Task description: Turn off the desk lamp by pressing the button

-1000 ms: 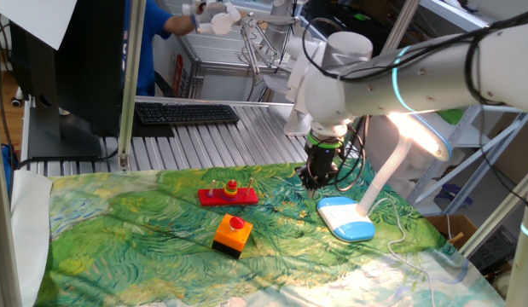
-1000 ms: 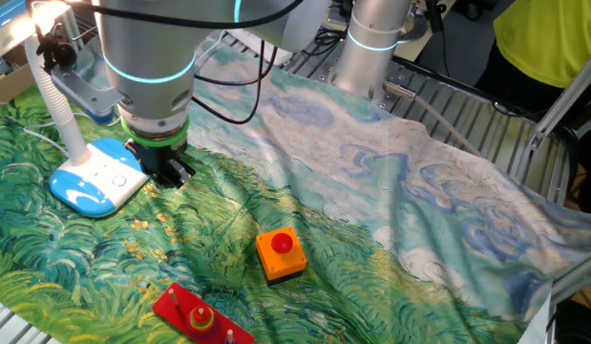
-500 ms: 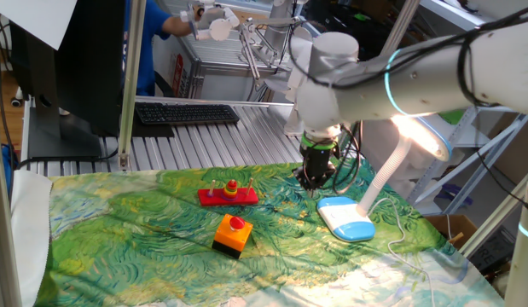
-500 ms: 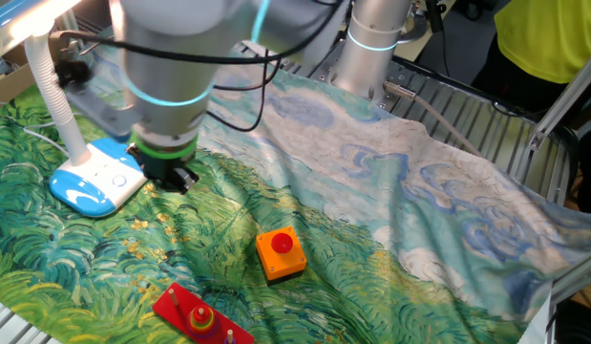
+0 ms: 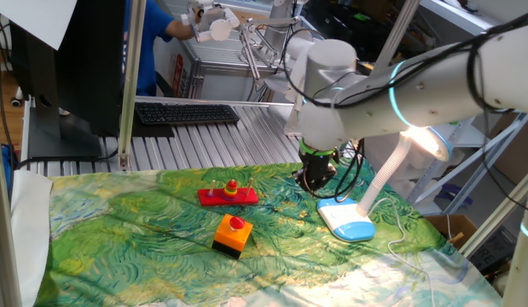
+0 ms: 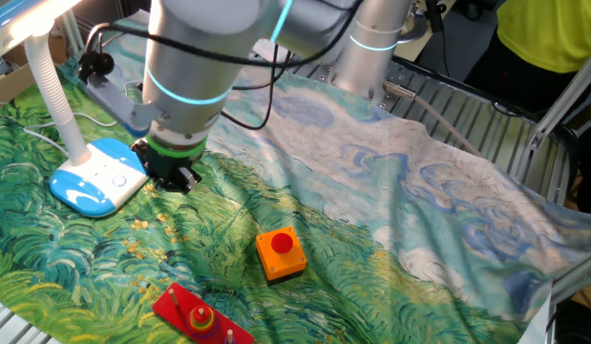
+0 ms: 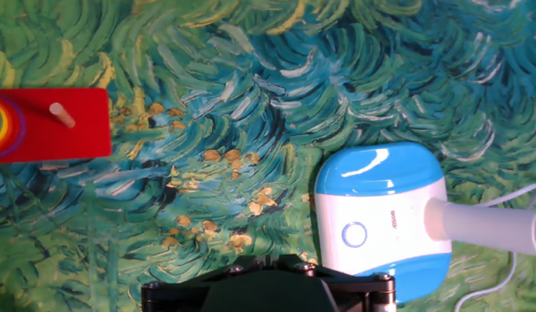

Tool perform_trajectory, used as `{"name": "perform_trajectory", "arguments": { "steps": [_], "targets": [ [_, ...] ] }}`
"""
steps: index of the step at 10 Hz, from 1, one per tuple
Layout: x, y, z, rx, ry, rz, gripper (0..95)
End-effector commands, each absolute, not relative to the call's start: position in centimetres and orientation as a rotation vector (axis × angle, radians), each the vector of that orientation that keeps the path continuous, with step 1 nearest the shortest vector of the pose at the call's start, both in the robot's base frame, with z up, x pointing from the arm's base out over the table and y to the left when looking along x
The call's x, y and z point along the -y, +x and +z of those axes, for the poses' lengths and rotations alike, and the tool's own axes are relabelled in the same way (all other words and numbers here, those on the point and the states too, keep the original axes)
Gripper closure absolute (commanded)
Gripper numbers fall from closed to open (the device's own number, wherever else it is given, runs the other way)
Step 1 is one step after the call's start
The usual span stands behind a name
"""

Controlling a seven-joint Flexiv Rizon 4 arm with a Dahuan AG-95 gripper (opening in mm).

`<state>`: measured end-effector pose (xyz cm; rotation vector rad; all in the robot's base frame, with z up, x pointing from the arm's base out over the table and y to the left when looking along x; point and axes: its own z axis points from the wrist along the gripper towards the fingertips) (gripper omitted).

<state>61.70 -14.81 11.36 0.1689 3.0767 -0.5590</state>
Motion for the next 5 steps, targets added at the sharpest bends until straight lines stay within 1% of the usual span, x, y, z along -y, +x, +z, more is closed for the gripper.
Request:
{"name": "perform_trajectory", "arguments": {
  "steps": [1,5],
  "targets": [
    [15.5,62.7,10.8,-3.099,0.164,-0.57,76.0],
    [17.9,62.7,10.0,-3.105,0.152,-0.526,76.0]
  ]
}}
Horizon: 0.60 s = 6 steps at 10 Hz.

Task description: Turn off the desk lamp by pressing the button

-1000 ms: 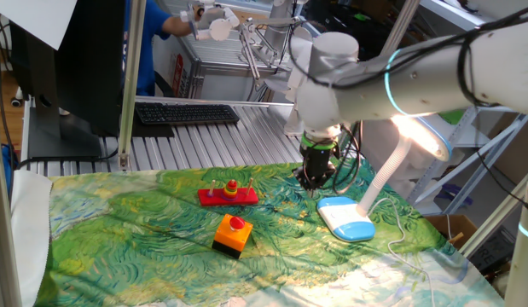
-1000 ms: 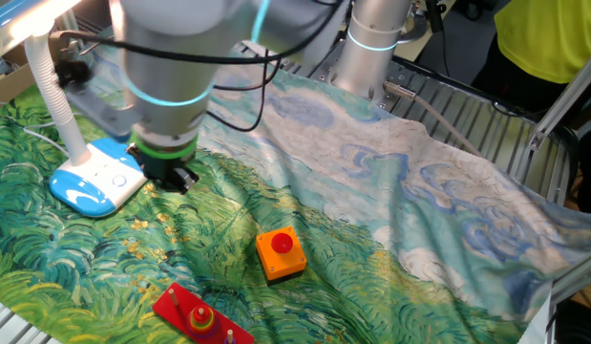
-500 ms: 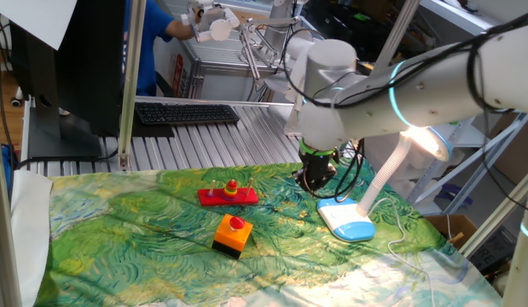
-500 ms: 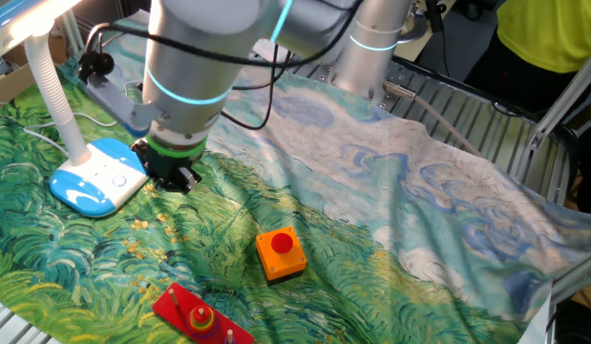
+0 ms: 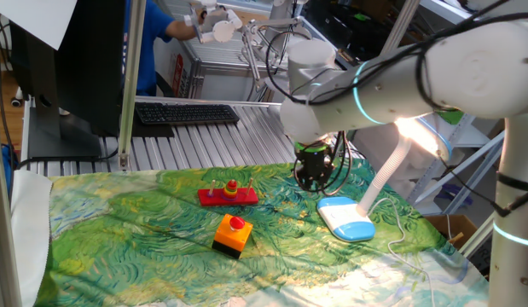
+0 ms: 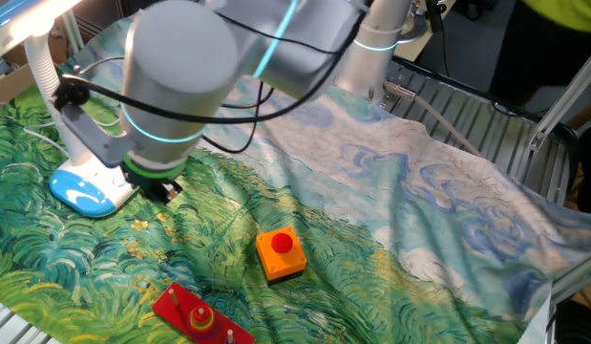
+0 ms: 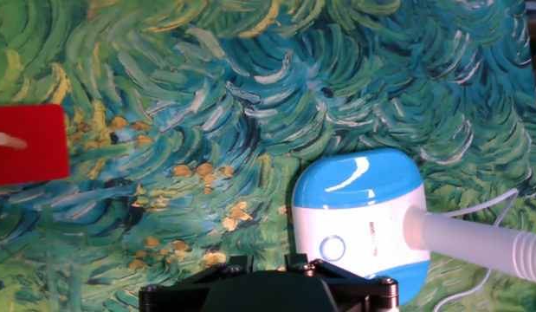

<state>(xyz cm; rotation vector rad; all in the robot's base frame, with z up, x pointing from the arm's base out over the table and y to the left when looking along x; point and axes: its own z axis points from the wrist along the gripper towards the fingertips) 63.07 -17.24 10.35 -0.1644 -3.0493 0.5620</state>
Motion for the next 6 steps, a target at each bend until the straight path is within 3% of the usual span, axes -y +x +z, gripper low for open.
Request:
{"name": "perform_trajectory", "arguments": {
  "steps": [1,3,4,6],
  "targets": [
    [18.3,62.6,9.6,3.09,-0.149,0.528,76.0],
    [18.8,62.5,9.0,3.095,-0.15,0.529,76.0],
    [18.8,62.5,9.0,3.097,-0.153,0.53,57.0],
    [19.0,62.2,8.4,3.104,-0.154,0.532,57.0]
  ]
}}
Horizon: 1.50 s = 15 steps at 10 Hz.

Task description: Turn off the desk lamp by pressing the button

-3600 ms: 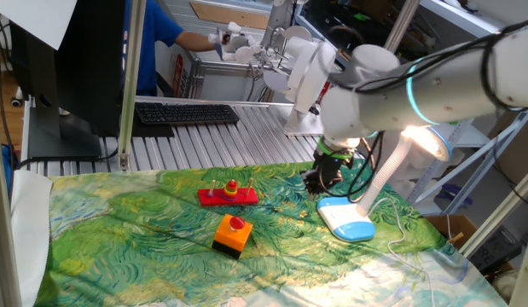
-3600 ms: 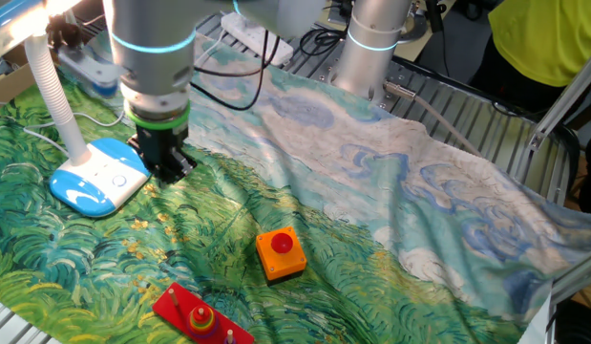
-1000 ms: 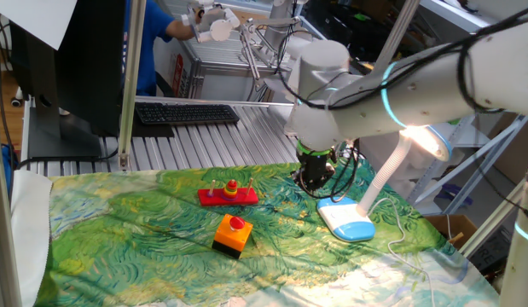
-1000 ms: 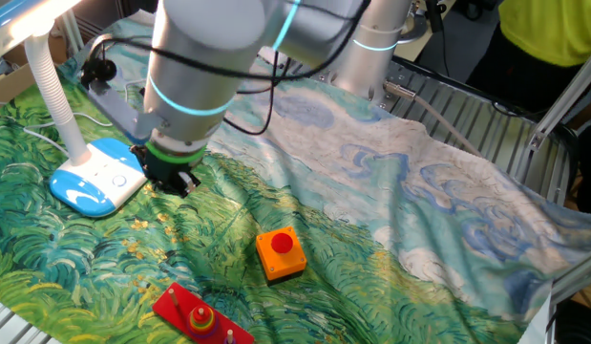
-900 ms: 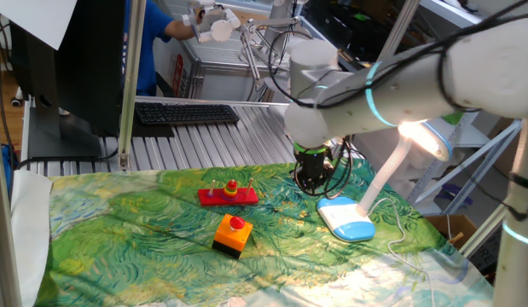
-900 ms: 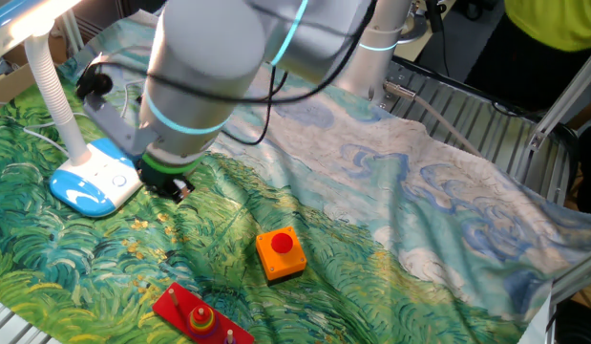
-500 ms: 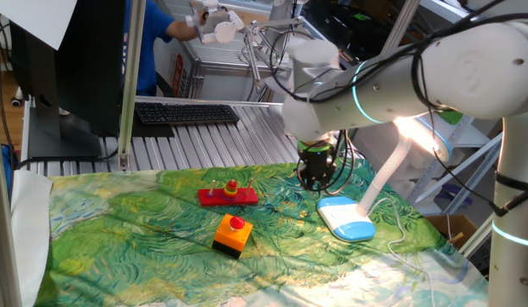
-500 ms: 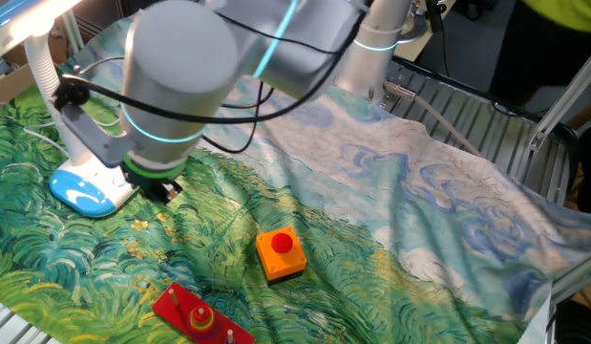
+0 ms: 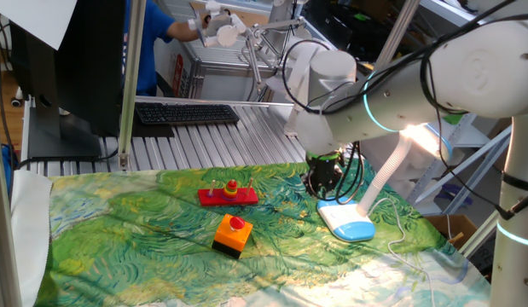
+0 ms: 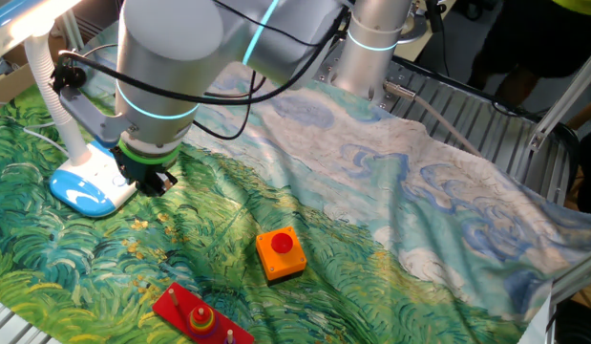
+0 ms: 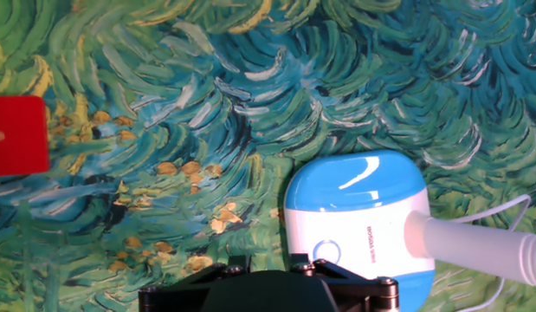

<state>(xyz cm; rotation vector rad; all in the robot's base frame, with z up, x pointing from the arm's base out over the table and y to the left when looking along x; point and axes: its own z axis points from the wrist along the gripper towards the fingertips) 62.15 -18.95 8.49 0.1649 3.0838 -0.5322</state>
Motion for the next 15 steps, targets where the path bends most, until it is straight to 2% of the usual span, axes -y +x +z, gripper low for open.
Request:
{"name": "perform_trajectory", "arguments": {
  "steps": [1,4,15],
  "targets": [
    [19.3,62.0,7.9,-3.073,0.145,-0.524,38.0],
    [20.6,61.9,6.1,-3.053,0.124,-0.518,38.0],
    [22.5,62.3,4.5,-3.055,0.114,-0.466,38.0]
  ]
}}
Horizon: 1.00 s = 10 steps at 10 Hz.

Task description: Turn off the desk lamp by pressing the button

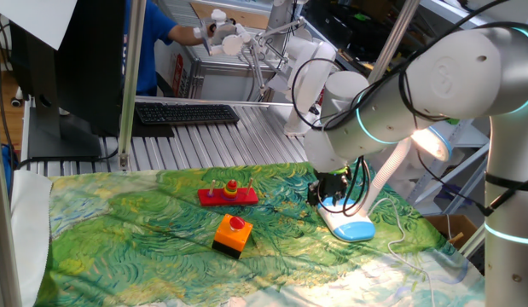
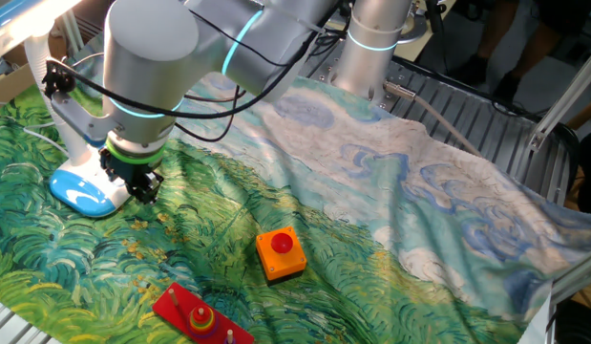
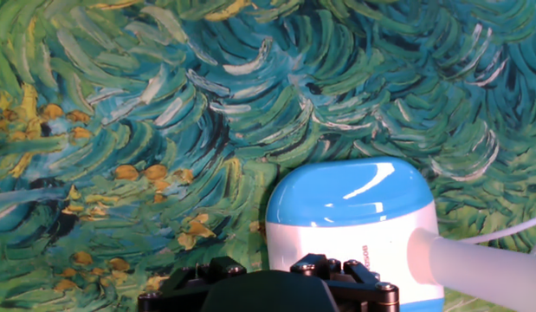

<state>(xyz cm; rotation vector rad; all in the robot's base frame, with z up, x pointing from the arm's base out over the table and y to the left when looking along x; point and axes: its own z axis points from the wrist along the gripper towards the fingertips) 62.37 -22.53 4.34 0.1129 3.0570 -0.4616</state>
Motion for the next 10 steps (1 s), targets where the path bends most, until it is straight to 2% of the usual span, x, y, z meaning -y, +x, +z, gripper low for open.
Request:
{"name": "perform_trajectory", "arguments": {
  "steps": [1,10],
  "targets": [
    [22.4,62.1,4.3,-3.053,0.123,-0.464,38.0],
    [22.9,61.7,3.2,-3.046,0.128,-0.426,38.0]
  ]
}}
